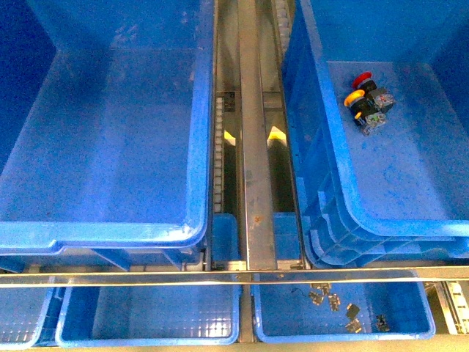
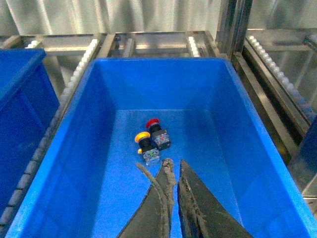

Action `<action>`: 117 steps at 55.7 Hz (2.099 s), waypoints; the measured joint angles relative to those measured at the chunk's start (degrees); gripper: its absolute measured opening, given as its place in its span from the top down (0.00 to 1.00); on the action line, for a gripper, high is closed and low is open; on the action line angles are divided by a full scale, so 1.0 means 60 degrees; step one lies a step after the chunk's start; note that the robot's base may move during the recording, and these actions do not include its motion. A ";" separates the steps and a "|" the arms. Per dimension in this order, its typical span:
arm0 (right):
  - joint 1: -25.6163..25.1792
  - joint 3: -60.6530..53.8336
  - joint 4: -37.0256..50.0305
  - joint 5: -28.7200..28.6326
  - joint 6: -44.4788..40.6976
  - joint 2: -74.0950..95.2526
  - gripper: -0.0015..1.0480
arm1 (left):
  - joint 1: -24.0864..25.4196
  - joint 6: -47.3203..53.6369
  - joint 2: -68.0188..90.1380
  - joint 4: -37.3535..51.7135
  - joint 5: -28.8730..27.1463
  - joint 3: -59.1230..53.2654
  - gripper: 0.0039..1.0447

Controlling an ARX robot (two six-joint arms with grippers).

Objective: Pick red and yellow buttons and place in box

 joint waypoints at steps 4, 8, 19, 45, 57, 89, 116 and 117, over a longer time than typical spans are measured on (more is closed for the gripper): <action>0.0000 -0.0004 -0.0452 -0.0007 -0.0004 -0.0561 0.96 | 0.0000 0.0004 0.0000 0.0004 0.0004 0.0000 0.07; 0.0000 -0.0007 -0.0940 -0.0007 -0.0004 -0.1140 0.96 | 0.0000 0.0000 0.0000 0.0004 0.0004 0.0000 0.07; 0.0000 -0.0015 -0.2091 -0.0007 -0.0004 -0.2386 0.96 | 0.0000 0.0000 0.0000 0.0004 0.0004 0.0000 0.07; 0.0000 -0.0018 -0.4237 -0.0007 -0.0004 -0.4619 0.96 | 0.0000 0.0004 0.0000 0.0004 0.0004 0.0000 0.07; 0.0000 -0.0018 -0.4878 -0.0007 -0.0004 -0.5264 0.96 | 0.0000 0.0000 0.0000 0.0004 0.0004 0.0000 0.07; 0.0000 -0.0015 -0.6980 -0.0007 -0.0004 -0.7315 0.96 | 0.0000 0.0004 0.0000 0.0004 0.0004 0.0000 0.07; 0.0000 -0.0015 -0.6980 -0.0007 -0.0018 -0.7315 0.20 | 0.0000 0.0004 0.0000 0.0004 0.0000 0.0000 0.07; 0.0000 -0.0015 -0.6980 -0.0004 -0.0022 -0.7315 0.17 | 0.0000 0.0004 0.0000 0.0004 0.0000 0.0000 0.07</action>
